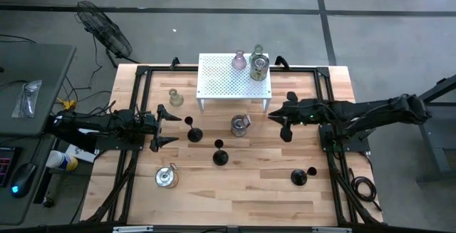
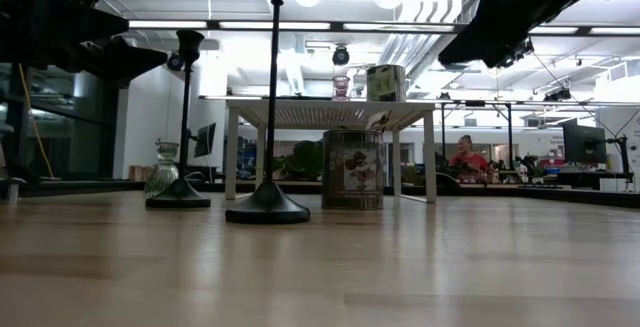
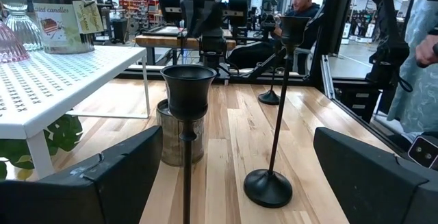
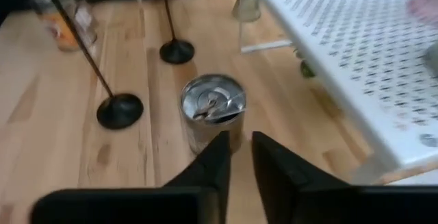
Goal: Pick & Place candle stick holders
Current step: Put the brown scented candle on the shelf aligned with the other scented candle
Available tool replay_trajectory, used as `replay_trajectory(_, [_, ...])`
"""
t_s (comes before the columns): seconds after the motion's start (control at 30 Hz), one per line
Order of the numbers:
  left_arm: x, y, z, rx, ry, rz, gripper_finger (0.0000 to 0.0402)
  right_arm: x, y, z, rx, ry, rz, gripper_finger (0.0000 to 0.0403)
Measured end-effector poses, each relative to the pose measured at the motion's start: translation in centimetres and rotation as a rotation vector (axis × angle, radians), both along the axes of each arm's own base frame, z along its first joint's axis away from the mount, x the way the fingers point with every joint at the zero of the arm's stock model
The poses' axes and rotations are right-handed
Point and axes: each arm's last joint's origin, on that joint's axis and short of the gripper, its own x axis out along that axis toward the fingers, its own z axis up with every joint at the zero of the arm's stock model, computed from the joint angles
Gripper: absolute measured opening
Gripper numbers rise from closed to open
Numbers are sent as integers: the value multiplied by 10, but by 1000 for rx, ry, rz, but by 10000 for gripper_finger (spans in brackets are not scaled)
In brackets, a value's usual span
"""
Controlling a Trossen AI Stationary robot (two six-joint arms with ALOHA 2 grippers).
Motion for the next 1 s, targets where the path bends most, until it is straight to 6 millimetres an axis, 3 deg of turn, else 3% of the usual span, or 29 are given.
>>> replay_trajectory(0.17, [0, 0, 0, 0, 0, 0, 372, 18, 10, -14, -51, 79, 173, 119])
replay_trajectory(0.33, [0, 0, 0, 0, 0, 0, 372, 47, 13, -4, -56, 162, 296, 154])
replay_trajectory(0.7, [0, 0, 0, 0, 0, 0, 372, 113, 14, -7, -180, 416, 460, 152])
replay_trajectory(1.0, [0, 0, 0, 0, 0, 0, 372, 149, 10, -20, -272, 566, 501, 152])
